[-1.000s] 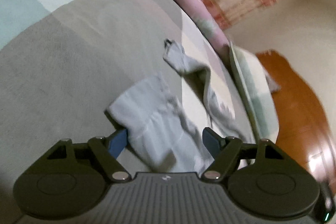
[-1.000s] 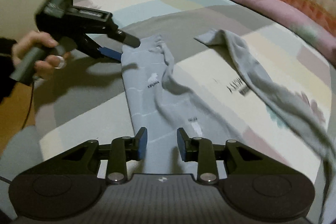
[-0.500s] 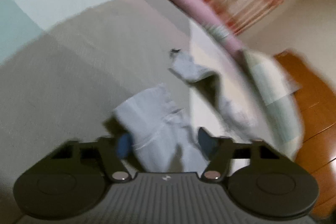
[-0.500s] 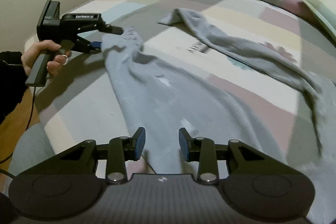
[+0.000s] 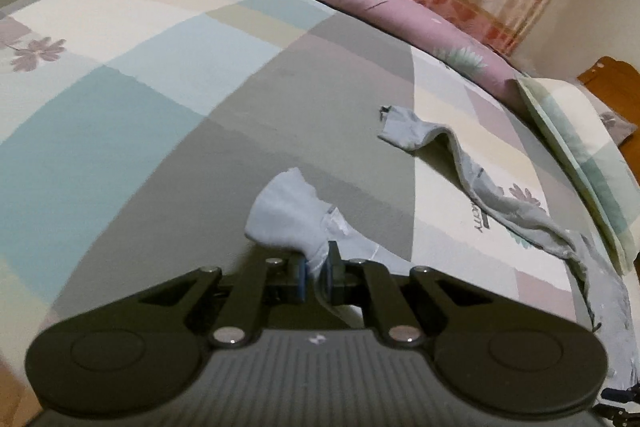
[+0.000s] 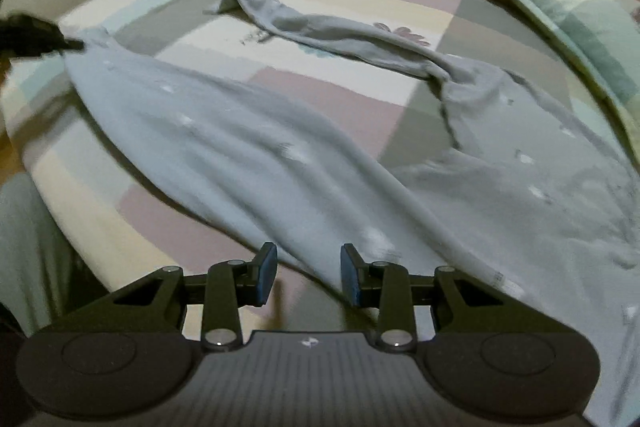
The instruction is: Fold clothes
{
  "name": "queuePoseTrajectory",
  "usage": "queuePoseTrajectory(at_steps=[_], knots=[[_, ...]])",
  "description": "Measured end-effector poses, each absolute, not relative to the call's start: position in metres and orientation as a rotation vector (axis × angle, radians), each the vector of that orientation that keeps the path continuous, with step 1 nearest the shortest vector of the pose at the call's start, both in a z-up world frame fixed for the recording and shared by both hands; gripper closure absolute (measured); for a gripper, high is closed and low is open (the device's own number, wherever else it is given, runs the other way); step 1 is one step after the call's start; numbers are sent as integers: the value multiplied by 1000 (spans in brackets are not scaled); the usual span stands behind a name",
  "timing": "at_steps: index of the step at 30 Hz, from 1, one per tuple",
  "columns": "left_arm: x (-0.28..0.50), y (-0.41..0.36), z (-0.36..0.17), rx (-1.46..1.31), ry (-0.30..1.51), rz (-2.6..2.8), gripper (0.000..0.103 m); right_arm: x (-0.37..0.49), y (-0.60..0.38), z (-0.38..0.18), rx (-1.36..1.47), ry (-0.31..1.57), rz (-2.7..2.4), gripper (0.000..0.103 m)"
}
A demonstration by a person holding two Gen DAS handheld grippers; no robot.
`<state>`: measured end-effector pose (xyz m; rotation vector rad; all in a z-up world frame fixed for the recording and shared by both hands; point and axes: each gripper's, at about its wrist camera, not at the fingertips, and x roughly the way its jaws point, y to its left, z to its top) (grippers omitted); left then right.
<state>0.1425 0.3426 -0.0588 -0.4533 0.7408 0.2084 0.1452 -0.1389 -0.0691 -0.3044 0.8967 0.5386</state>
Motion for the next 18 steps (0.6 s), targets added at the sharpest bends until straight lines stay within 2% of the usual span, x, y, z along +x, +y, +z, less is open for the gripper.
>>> queuePoseTrajectory(at_steps=[6, 11, 18], knots=[[120, 351, -69, -500, 803, 273, 96, 133, -162, -73, -443, 896, 533, 64], [100, 344, -67, -489, 784, 276, 96, 132, -170, -73, -535, 869, 528, 64], [107, 342, -89, -447, 899, 296, 96, 196, -173, -59, -440, 796, 488, 65]])
